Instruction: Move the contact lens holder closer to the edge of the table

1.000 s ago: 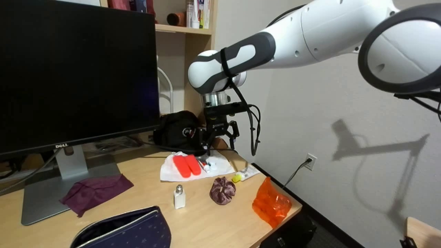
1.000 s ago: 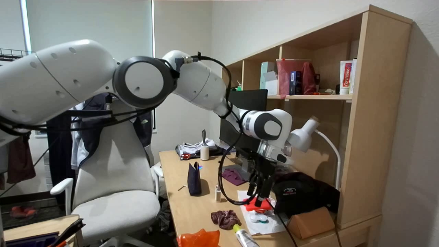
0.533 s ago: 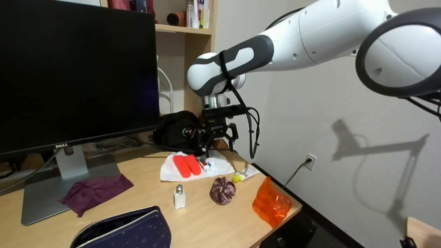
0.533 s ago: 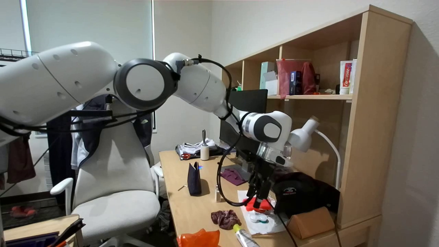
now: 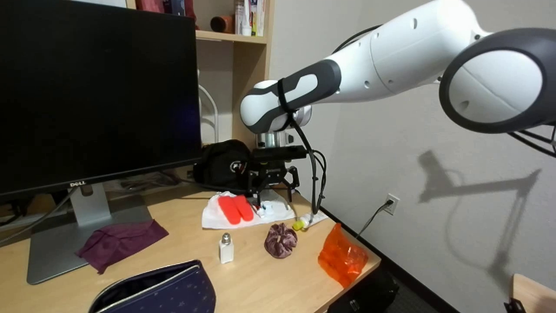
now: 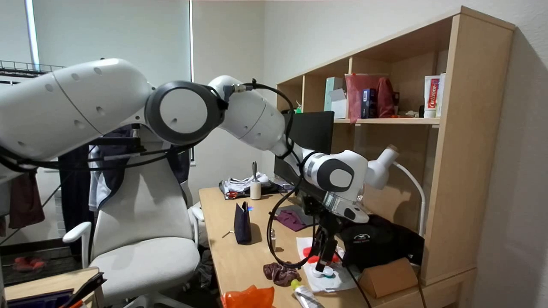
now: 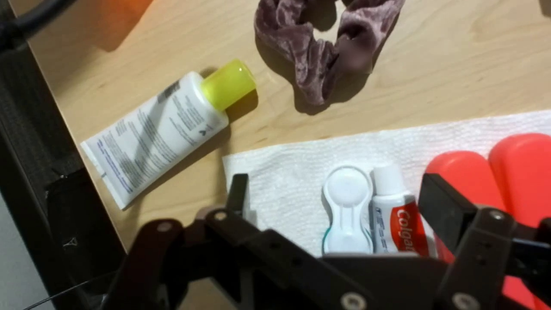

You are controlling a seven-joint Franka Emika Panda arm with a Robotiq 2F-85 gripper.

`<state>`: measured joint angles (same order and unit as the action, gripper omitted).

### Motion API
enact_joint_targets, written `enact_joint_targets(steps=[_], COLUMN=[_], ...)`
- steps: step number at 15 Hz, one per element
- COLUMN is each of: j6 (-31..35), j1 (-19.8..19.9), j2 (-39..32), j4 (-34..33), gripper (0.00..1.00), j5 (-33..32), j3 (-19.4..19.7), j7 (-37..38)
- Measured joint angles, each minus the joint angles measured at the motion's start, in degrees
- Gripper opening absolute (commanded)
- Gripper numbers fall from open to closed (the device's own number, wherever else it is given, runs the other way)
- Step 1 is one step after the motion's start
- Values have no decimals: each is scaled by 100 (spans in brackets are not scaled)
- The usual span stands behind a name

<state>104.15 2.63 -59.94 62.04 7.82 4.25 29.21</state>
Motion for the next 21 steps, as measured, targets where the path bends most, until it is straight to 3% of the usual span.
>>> enact_joint_targets(steps=[21], j6=[38], j1=[47], j2=[-277], j4=[-154], gripper=[100], j5=[92], j3=[137], j7=[270])
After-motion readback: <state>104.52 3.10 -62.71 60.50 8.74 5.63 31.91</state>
